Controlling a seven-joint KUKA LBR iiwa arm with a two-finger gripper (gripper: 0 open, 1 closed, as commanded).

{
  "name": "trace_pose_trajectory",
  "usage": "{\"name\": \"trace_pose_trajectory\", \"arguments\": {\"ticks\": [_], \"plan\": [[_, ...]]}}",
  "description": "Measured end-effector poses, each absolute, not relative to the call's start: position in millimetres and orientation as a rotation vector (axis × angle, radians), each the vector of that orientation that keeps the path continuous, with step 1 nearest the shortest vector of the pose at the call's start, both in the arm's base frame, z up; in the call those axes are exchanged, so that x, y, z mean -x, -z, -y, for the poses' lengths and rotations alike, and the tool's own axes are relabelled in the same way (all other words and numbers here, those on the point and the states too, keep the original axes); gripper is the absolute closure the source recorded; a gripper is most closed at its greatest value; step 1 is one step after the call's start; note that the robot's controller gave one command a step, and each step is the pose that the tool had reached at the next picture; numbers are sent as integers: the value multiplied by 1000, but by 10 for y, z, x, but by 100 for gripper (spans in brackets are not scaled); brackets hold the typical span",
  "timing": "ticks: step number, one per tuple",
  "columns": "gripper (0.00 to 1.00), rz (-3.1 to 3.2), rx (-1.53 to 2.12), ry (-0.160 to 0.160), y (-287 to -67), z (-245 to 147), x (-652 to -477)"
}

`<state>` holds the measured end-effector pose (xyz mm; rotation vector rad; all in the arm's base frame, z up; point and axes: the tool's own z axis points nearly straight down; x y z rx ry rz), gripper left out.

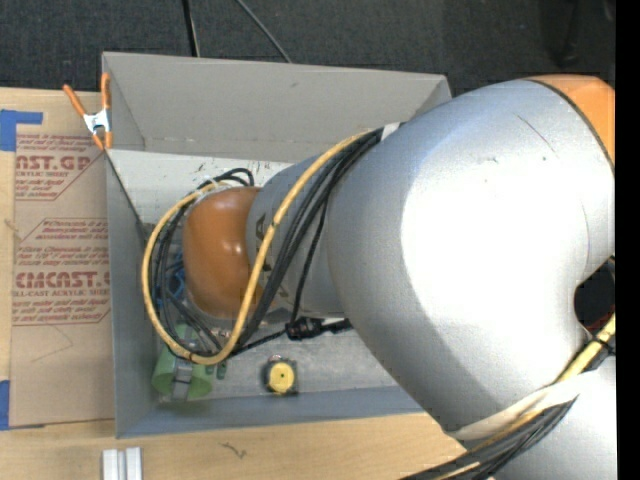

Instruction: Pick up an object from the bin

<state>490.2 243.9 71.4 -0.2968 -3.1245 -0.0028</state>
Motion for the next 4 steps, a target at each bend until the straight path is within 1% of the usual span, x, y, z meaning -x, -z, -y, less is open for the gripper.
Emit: {"name": "trace_pose_trajectory", "arguments": {"ticks": [1,2,3,4], "plan": [[0,3128,297,5,-732,-2451,-4910],[100,3129,295,10,-751,-2470,-4912],[100,3129,294,3,-1008,-2477,-4915],[100,3134,293,8,-1749,-2486,-4930]]}}
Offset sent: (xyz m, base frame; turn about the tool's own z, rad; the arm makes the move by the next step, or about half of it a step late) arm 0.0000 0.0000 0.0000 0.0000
